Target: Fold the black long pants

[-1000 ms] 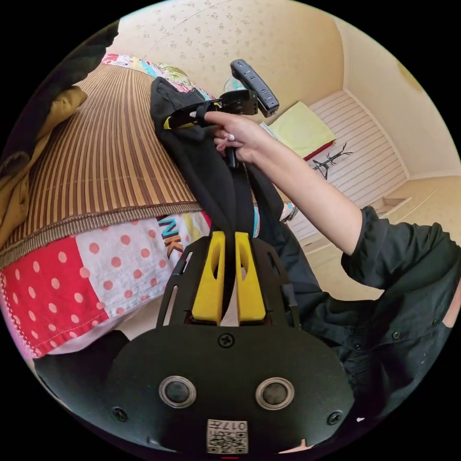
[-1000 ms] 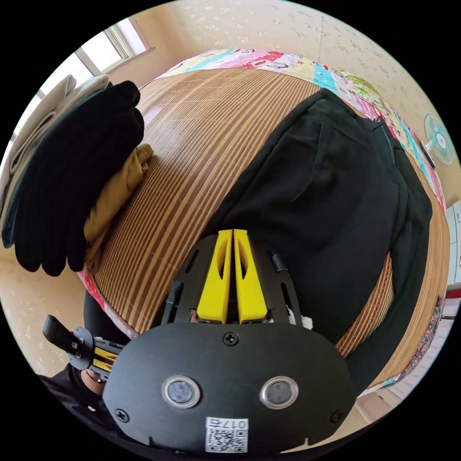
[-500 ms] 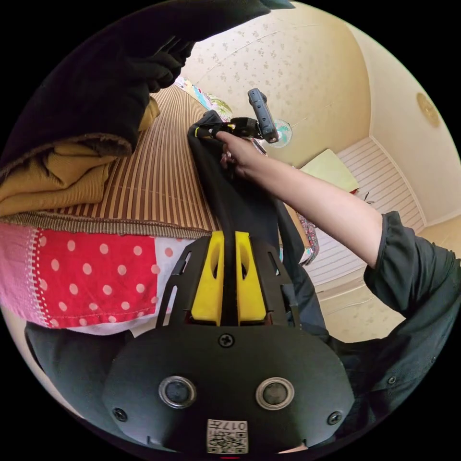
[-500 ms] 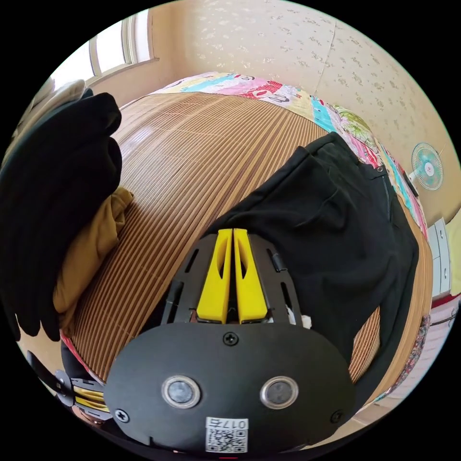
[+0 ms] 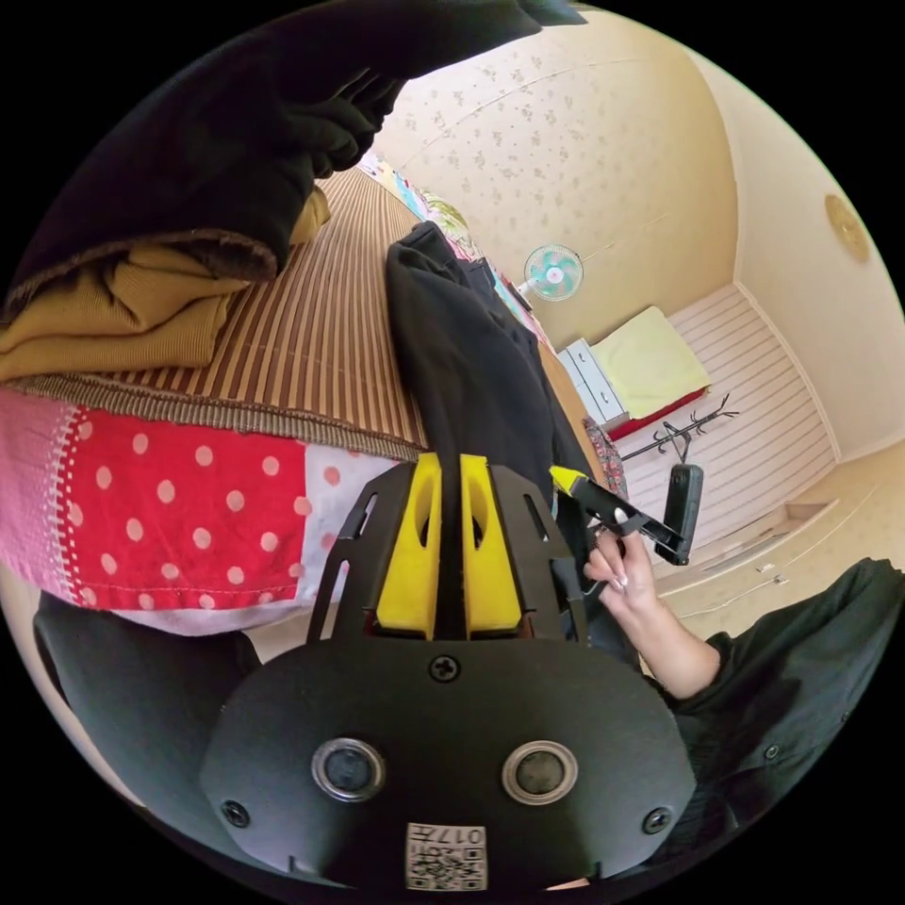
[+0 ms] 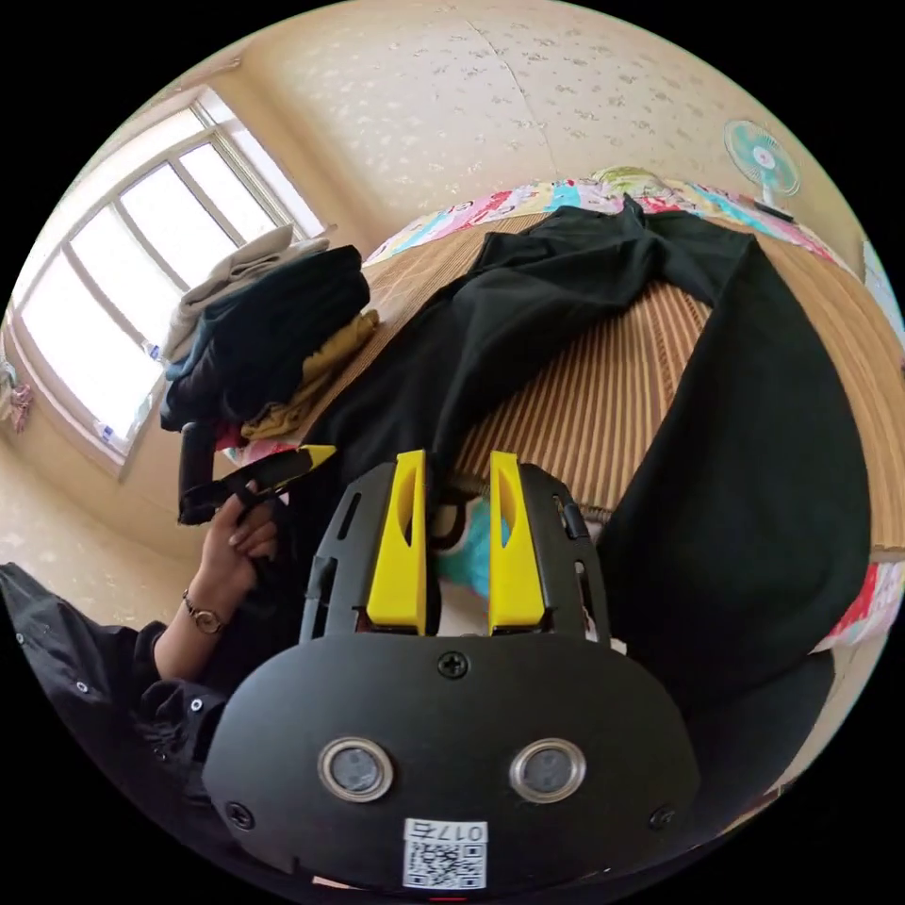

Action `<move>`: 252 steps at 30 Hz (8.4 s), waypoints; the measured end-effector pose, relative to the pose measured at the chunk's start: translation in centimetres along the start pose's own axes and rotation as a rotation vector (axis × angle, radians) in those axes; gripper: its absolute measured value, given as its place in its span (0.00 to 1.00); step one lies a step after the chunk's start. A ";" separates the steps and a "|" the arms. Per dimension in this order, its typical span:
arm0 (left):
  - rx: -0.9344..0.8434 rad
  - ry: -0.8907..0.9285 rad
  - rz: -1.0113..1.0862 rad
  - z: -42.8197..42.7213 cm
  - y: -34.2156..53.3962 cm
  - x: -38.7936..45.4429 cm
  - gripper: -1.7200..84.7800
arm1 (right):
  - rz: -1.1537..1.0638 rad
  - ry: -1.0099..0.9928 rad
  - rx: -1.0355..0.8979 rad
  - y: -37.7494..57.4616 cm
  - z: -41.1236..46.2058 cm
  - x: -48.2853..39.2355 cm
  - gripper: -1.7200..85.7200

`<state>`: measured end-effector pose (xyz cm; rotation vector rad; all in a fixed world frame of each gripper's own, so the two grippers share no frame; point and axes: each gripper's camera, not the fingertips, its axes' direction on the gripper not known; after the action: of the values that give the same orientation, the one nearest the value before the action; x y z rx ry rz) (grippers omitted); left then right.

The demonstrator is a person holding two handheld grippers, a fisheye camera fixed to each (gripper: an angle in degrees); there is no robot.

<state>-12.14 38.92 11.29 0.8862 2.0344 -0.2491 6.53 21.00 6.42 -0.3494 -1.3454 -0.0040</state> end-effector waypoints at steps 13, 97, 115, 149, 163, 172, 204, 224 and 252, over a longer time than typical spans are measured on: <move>0.150 -0.299 0.114 -2.7 3.8 6.6 0.09 | -0.093 0.153 -0.251 1.9 -3.8 -3.7 0.06; -0.415 0.530 0.271 3.5 -2.4 3.9 0.03 | 0.474 0.287 0.157 -30.2 -3.9 30.9 0.14; -0.436 0.503 0.546 -1.3 0.1 8.9 0.02 | 0.045 0.944 0.303 -45.8 9.5 14.8 0.04; -0.081 0.253 0.501 -7.5 0.3 11.8 0.02 | 0.163 0.179 0.094 2.6 -7.6 6.5 0.05; -0.189 -0.199 0.062 1.3 -1.2 2.9 0.12 | 0.073 0.065 -0.037 5.6 -6.2 3.5 0.11; -0.303 -0.192 0.158 6.9 0.2 3.3 0.06 | -0.170 -0.002 0.111 8.0 -13.2 0.4 0.05; -0.485 -0.241 0.141 12.6 2.7 3.7 0.03 | -0.026 -0.255 0.071 5.3 -23.4 7.8 0.08; -0.141 -0.316 0.065 8.9 0.9 5.3 0.09 | 0.086 -0.212 0.037 3.2 -22.9 9.1 0.10; -0.038 -0.078 -0.129 0.7 -0.9 -1.7 0.07 | -0.074 -0.174 -0.059 0.6 -19.2 5.9 0.06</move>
<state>-11.67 37.09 12.13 0.7124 2.0196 -0.3101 26.25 17.98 8.43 -0.3556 -1.5326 -0.0771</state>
